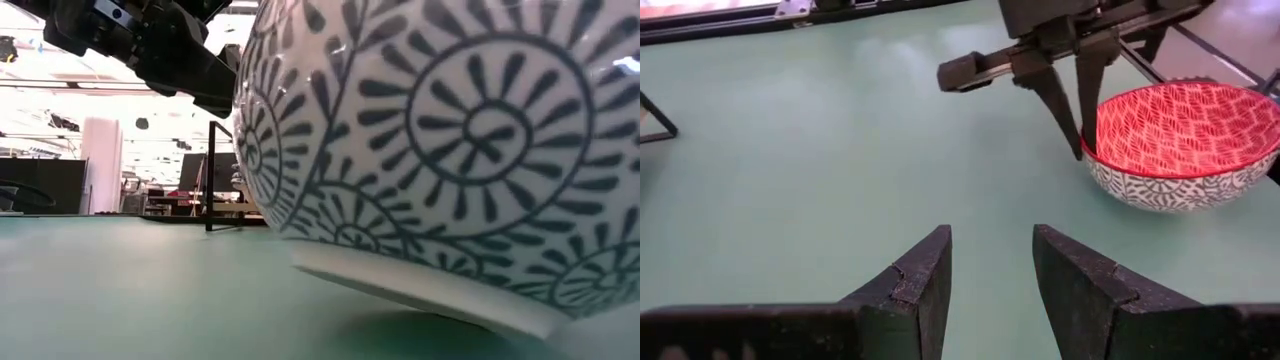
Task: Place and stack bowls onto a shelf
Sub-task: Stack the red patterned bowl on top of the light blue patterned bowl on the shelf
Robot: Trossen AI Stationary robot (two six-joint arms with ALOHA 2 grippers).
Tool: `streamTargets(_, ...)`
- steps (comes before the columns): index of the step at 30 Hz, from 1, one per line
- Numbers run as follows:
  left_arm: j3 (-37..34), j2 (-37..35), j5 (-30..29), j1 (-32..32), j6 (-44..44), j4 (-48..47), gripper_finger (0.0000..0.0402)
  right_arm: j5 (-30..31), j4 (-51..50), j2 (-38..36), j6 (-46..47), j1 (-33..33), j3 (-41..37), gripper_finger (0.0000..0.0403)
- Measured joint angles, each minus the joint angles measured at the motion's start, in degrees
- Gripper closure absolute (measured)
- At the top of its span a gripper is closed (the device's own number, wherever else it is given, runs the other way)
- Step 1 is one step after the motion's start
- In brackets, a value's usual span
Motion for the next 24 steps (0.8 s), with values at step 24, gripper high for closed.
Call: streamTargets(24, 0.4, 0.0, -3.9, 4.4, -4.4, 8.0, 0.0274, 26.2, -38.4, -11.4, 9.0, -2.7, 3.3, 0.0373)
